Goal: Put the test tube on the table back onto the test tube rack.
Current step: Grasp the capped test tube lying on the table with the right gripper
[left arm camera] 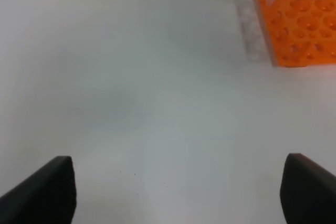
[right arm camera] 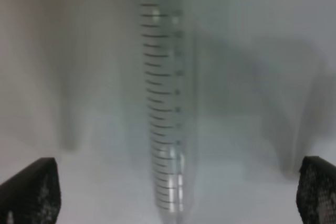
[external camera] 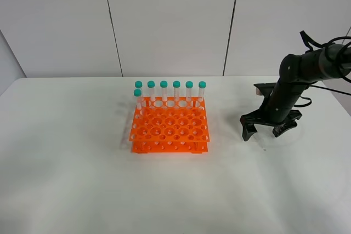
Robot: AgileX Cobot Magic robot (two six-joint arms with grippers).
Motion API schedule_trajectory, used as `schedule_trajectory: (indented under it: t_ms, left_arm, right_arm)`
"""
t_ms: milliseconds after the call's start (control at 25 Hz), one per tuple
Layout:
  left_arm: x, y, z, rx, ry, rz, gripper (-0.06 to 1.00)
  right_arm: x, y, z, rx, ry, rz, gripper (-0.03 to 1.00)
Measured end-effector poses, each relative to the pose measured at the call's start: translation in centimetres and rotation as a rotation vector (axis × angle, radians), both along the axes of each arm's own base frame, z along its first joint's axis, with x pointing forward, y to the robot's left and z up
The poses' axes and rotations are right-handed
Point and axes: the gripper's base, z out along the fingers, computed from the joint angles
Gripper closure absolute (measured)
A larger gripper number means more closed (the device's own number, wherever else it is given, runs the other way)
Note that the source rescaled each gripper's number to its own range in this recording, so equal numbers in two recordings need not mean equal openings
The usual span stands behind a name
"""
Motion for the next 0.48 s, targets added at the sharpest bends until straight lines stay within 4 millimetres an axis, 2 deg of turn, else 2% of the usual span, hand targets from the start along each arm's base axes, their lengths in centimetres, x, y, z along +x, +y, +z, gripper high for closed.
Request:
schedule_trajectory:
  t_ms: [480]
  left_arm:
    - [0.00,0.00,0.00,0.000,0.000,0.000,-0.06]
  right_arm:
    - [0.19,0.64,-0.07,-0.003,-0.027,0.017,-0.03]
